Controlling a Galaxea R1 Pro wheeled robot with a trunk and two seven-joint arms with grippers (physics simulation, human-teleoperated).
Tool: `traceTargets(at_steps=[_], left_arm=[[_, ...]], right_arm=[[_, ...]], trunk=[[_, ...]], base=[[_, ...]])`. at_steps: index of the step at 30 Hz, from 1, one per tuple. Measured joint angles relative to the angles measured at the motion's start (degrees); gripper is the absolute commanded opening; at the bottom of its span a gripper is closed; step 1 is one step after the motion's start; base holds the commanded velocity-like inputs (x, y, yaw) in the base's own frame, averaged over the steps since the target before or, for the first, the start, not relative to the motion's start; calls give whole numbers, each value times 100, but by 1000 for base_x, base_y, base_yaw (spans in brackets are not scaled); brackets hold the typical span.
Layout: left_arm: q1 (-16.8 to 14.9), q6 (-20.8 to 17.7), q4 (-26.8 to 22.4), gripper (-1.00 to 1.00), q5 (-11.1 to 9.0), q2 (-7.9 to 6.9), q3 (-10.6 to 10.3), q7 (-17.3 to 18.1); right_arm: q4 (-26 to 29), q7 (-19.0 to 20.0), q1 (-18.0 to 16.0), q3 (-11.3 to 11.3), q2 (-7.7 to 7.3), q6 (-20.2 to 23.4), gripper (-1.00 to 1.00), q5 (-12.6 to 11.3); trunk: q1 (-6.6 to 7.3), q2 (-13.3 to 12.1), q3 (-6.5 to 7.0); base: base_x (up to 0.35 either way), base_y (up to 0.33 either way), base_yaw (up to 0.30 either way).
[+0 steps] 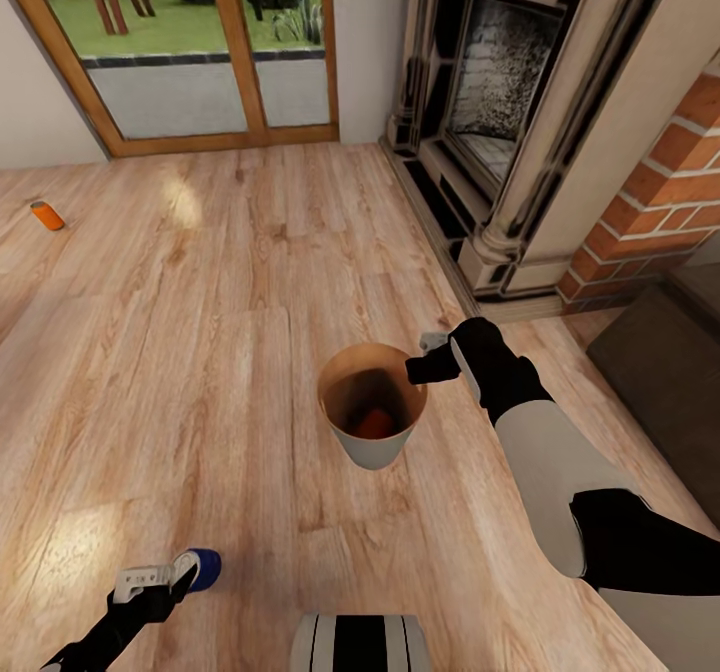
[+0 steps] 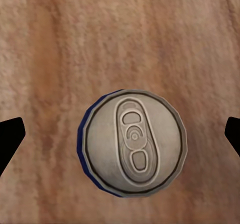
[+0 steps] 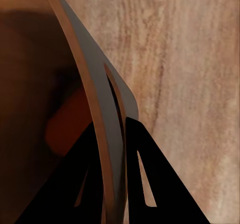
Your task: Put the three can of soda from the living room inside the tash can in the kitchen.
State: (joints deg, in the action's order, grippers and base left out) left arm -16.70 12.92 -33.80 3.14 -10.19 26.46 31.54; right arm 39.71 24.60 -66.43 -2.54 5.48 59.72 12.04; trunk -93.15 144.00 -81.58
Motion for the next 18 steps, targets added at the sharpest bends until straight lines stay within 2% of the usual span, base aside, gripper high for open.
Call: traceTargets(at_steps=[6, 10, 15, 18], left_arm=[[0, 2, -2, 100, 4, 2, 0, -6], [0, 1, -3, 100, 9, 6, -5, -11], [0, 9, -6, 100, -1, 2, -8, -4], [0, 10, -15, 100, -22, 0, -10, 0]], right_arm=[[1, -1, 0, 13, -11, -1, -100, -1], [2, 2, 0, 12, -12, 7, -100, -45], [1, -7, 0, 8, -14, -14, -100, 70], [1, 0, 0, 6, -13, -1, -100, -7]], trunk=[[0, 0, -10], [0, 0, -11], [0, 0, -11], [0, 0, -11]], base=[[0, -9, 0], [0, -146, 0], [0, -116, 0], [0, -28, 0]])
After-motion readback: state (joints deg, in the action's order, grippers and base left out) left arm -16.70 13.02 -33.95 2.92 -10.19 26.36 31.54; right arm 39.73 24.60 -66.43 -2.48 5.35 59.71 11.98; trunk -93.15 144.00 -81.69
